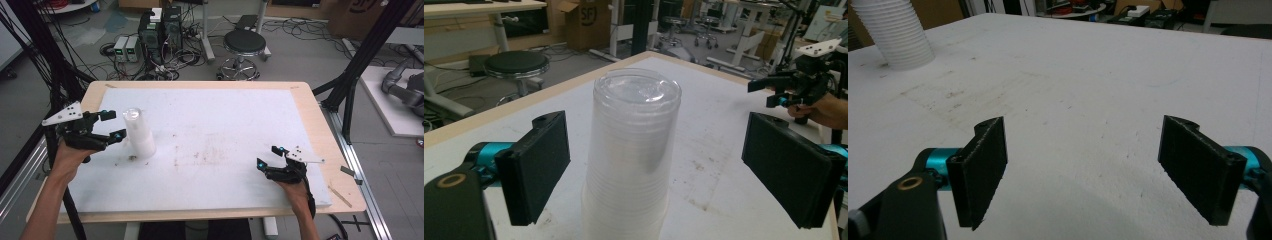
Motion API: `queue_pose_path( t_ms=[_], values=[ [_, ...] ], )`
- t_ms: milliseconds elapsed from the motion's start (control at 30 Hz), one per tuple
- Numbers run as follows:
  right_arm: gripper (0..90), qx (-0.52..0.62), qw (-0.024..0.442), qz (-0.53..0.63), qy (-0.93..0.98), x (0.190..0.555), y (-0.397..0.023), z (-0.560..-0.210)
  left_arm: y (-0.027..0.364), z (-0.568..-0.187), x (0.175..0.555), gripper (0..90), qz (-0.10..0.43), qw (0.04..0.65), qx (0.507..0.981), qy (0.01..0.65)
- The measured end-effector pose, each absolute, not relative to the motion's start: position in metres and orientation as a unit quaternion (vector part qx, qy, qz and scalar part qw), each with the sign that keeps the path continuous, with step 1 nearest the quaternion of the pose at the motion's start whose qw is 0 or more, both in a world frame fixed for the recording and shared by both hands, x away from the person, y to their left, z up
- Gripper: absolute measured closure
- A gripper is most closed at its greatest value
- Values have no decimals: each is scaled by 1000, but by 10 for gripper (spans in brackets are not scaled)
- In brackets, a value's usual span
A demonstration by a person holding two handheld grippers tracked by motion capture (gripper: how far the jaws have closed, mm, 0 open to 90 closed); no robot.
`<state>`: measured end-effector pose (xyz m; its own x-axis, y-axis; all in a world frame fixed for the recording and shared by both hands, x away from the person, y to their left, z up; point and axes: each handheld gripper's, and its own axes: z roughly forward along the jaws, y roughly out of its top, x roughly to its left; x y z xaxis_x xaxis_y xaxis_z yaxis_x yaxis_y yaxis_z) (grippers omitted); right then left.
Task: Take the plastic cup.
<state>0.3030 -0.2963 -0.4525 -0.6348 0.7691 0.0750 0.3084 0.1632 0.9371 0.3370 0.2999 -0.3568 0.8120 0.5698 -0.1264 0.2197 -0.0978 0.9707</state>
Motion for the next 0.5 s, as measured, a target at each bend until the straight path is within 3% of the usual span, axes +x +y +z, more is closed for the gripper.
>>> queue_pose_path(
  t_ms=[500],
  values=[
    [194, 368, 217, 531, 732, 303, -296, -452, 288, -357, 372, 119, 100, 603, 758, 226]
  ],
)
